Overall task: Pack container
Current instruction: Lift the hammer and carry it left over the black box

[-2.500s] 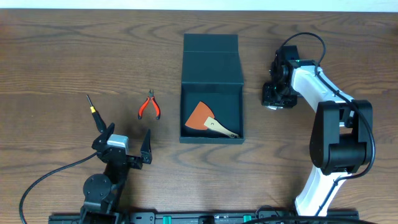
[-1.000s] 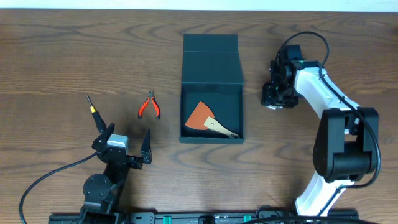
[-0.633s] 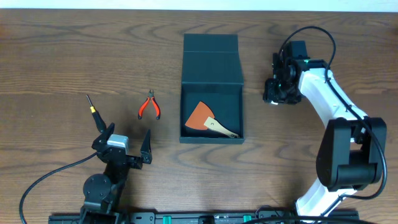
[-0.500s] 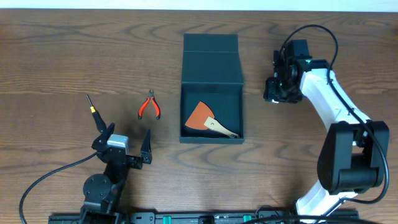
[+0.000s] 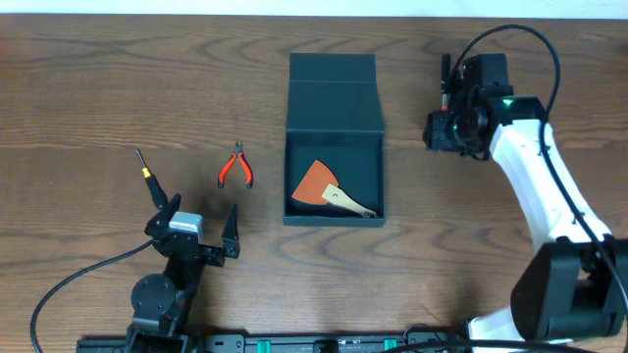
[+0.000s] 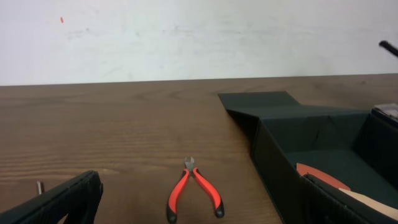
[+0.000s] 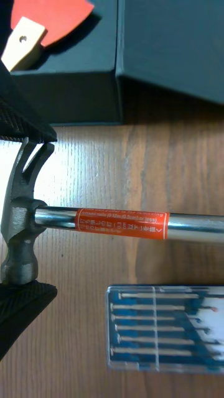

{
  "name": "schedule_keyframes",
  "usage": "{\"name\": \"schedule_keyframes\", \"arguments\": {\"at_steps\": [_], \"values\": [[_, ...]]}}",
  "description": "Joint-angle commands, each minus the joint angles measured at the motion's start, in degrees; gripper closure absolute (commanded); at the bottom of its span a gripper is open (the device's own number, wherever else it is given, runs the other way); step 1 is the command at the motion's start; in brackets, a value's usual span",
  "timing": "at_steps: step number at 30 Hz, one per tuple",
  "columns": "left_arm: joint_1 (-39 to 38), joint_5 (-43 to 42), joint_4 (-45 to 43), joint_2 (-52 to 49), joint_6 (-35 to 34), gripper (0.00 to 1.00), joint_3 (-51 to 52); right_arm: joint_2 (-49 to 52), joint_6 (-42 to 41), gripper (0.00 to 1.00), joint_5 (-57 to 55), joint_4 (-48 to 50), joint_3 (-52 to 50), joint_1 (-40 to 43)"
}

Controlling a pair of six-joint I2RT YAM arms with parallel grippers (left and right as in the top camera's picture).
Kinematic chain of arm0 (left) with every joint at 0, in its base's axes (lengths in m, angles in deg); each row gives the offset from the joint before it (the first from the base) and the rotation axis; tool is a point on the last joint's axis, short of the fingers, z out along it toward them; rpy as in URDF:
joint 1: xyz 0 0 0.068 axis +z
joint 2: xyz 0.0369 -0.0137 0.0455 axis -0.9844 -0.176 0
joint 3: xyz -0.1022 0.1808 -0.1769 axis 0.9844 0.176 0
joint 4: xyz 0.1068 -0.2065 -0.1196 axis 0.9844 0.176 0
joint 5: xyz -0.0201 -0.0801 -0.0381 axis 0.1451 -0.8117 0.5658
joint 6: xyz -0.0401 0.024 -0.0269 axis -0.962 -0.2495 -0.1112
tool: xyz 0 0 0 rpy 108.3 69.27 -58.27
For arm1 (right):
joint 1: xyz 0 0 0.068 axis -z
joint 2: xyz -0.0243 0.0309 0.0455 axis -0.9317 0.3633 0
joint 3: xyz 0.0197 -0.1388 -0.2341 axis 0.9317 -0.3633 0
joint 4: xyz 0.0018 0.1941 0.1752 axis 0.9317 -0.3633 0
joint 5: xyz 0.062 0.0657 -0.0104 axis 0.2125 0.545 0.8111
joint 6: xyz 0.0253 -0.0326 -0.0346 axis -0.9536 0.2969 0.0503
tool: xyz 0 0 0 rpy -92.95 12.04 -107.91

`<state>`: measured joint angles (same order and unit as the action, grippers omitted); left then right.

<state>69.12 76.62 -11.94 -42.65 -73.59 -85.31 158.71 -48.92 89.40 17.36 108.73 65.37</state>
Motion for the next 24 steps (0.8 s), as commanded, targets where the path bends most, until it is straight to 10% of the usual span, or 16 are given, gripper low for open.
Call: {"name": "schedule_keyframes", "arguments": {"at_steps": [1,24], "values": [[-0.33,-1.25,2.05,0.35,-0.26,0.01,0.92,-2.71,2.73,0.82,0.66,-0.22,0.28,-0.35],[-0.33,-1.25,2.05,0.35,-0.26,0.01,0.92,-3.65,15.82,0.83,8.39,-1.51,0.28,-15.23]]}}
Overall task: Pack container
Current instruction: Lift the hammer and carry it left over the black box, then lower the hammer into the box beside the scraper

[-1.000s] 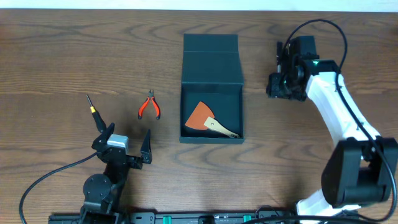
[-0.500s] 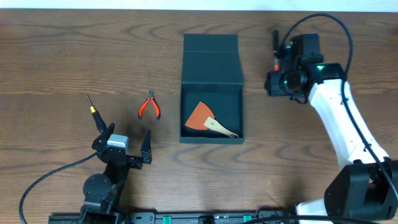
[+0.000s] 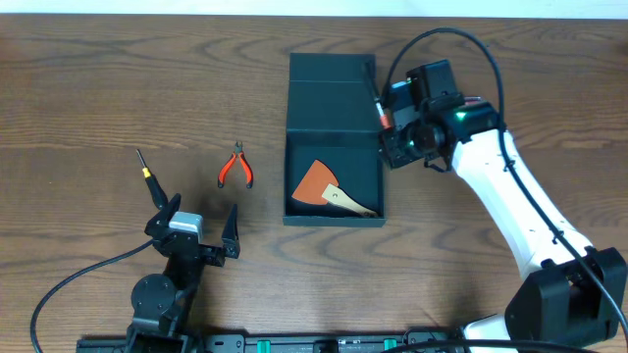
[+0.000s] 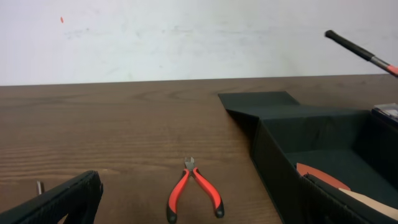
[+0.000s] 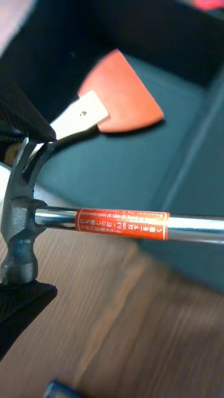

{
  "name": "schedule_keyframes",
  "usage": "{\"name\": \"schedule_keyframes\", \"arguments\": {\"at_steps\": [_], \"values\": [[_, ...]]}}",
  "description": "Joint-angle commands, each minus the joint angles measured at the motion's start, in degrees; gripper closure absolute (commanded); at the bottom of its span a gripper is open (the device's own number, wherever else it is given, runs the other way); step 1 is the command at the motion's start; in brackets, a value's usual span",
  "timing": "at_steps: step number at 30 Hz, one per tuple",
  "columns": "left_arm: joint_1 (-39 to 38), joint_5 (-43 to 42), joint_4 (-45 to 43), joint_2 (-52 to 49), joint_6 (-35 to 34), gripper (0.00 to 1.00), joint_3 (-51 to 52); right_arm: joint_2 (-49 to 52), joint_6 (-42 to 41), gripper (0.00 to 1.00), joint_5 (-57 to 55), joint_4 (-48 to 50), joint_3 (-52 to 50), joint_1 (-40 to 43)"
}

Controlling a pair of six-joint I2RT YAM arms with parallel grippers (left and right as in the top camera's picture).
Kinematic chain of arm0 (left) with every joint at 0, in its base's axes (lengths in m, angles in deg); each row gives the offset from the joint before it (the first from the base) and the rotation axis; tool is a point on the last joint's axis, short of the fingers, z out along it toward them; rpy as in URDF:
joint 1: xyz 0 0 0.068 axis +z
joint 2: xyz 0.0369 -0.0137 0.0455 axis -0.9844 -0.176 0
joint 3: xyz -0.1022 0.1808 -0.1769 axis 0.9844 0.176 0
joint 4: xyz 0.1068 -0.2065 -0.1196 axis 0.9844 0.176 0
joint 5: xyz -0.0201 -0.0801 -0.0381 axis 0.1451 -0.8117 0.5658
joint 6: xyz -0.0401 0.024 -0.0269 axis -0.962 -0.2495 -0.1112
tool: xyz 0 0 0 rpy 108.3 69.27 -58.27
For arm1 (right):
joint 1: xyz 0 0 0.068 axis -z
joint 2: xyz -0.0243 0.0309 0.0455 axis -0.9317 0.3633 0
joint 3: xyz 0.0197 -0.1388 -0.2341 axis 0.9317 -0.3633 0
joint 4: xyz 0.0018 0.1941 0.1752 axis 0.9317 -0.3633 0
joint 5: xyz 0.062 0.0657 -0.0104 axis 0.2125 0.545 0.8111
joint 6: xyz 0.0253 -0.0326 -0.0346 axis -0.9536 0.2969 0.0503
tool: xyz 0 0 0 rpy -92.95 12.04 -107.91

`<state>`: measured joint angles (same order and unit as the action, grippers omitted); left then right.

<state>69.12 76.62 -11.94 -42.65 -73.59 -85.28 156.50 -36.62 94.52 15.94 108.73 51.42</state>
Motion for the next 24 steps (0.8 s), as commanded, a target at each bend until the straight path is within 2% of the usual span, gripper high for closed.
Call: {"name": "schedule_keyframes", "arguments": {"at_steps": [1,7,14,24], "values": [[-0.33,-1.25,2.05,0.35,-0.28,0.01,0.9,-1.44,4.0,0.83,3.76,-0.13,0.28,-1.79],[-0.33,-1.25,2.05,0.35,-0.28,0.01,0.9,-1.44,9.53,0.82,7.78,-1.64,0.28,-4.11],[-0.33,-1.25,2.05,0.35,-0.26,0.01,0.9,-1.44,14.21,0.78,7.98,-4.79,0.28,-5.49],[-0.33,-1.25,2.05,0.35,-0.28,0.01,0.9,-1.44,21.42,0.79,9.81,-7.23,0.28,-5.7]]}}
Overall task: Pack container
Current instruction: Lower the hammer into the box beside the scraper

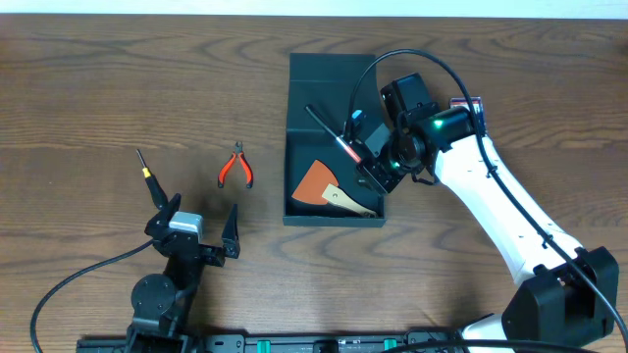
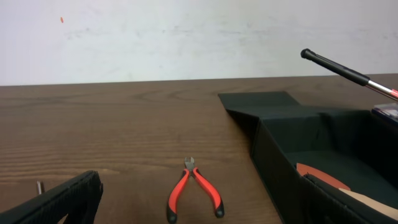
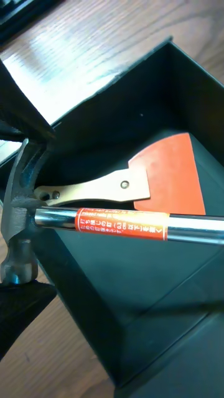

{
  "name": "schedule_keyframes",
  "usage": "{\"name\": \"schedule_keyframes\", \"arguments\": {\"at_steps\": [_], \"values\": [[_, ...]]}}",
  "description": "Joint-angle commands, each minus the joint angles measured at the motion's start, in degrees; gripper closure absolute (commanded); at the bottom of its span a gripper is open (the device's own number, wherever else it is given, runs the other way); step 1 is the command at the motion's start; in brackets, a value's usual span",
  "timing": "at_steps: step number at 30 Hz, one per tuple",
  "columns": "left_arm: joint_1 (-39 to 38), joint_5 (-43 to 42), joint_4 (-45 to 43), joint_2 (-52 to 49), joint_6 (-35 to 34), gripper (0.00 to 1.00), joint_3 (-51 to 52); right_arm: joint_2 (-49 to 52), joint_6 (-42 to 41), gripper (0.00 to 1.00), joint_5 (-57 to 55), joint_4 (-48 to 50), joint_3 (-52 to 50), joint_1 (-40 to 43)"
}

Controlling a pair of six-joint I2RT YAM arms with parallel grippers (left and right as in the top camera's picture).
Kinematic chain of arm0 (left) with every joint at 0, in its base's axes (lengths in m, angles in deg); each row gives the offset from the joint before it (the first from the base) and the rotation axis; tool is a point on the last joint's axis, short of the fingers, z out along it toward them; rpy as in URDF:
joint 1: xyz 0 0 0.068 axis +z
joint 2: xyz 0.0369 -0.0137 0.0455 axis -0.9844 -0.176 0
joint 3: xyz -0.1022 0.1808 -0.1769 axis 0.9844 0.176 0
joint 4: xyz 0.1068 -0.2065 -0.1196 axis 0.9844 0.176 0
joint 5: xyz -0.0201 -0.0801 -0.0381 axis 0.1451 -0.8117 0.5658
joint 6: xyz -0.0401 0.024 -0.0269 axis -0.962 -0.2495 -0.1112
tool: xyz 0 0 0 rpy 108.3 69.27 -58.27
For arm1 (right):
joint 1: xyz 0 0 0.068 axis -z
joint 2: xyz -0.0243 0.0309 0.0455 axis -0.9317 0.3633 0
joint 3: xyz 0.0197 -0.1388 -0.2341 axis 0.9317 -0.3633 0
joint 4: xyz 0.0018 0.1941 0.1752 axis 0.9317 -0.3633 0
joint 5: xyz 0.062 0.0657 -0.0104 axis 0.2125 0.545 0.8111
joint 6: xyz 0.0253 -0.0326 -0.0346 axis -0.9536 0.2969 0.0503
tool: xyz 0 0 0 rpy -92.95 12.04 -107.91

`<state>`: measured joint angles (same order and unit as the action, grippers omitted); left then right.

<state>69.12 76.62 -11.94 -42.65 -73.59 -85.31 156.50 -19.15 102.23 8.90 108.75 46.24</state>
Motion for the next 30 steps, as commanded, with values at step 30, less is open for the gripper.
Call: {"name": "schedule_keyframes", "arguments": {"at_steps": [30], "values": [[-0.33,-1.25,2.05,0.35,-0.28,0.01,0.92,-1.01,19.28,0.57,2.34,7.54,-9.29,-0.46]]}}
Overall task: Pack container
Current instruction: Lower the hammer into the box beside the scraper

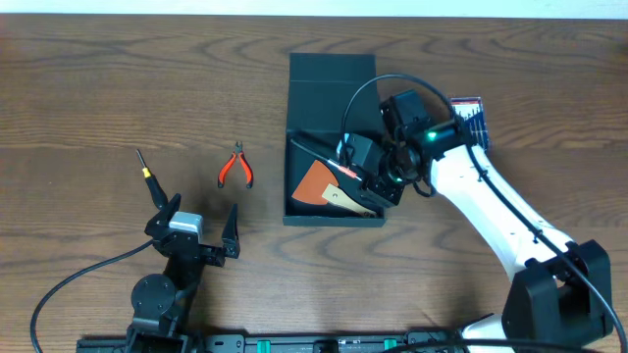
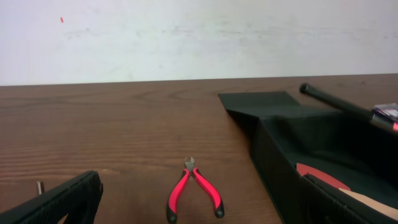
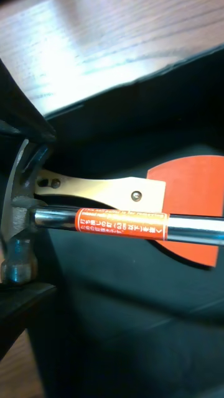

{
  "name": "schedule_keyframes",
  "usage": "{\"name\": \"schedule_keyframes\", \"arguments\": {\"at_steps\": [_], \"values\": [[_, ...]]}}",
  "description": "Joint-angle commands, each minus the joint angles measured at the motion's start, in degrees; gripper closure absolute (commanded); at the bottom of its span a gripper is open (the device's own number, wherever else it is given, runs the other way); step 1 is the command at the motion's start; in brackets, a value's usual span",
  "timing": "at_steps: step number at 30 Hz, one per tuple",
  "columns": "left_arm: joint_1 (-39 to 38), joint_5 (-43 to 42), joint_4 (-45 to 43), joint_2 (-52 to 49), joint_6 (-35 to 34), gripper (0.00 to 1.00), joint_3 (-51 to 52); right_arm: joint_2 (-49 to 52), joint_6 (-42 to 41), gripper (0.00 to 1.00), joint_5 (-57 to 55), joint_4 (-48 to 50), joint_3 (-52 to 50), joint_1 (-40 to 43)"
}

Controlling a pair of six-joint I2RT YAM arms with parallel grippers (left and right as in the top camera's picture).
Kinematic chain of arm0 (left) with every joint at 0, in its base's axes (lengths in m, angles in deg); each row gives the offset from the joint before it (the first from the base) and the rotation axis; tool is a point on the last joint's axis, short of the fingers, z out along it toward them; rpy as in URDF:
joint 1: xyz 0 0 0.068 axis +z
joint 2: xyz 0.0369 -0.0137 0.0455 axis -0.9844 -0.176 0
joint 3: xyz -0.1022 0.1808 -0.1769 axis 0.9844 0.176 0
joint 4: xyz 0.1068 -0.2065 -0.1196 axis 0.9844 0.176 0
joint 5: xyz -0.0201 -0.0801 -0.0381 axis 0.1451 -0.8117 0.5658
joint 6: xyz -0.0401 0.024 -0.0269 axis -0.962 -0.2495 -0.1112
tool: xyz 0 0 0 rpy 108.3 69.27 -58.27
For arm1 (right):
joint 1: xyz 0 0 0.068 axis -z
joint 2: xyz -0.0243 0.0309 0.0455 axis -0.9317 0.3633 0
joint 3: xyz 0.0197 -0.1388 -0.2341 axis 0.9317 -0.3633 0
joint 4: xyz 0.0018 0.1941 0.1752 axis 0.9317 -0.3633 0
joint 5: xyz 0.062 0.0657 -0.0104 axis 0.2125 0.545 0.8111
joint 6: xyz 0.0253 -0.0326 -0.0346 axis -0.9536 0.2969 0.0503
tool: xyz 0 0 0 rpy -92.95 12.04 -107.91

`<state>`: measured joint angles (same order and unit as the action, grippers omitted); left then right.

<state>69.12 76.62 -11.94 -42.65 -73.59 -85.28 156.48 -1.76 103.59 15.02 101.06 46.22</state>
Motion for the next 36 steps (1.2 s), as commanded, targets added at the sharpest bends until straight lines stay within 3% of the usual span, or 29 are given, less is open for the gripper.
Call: {"name": "schedule_keyframes", "arguments": {"at_steps": [1,15,36], "values": [[-0.33,-1.25,2.05,0.35,-0.26,0.02,0.9,-0.98,1.88,0.57,0.98,2.32,-2.21,-0.44],[-0.33,-1.25,2.05,0.35,-0.26,0.01,0.9,-0.98,3.5,0.7,-1.64,6.12,-5.46,0.26],[-0.33,-1.25,2.05,0.35,-0.26,0.01,0.9,-0.98,2.8,0.77,-1.62,6.27,-5.49,1.29]]}}
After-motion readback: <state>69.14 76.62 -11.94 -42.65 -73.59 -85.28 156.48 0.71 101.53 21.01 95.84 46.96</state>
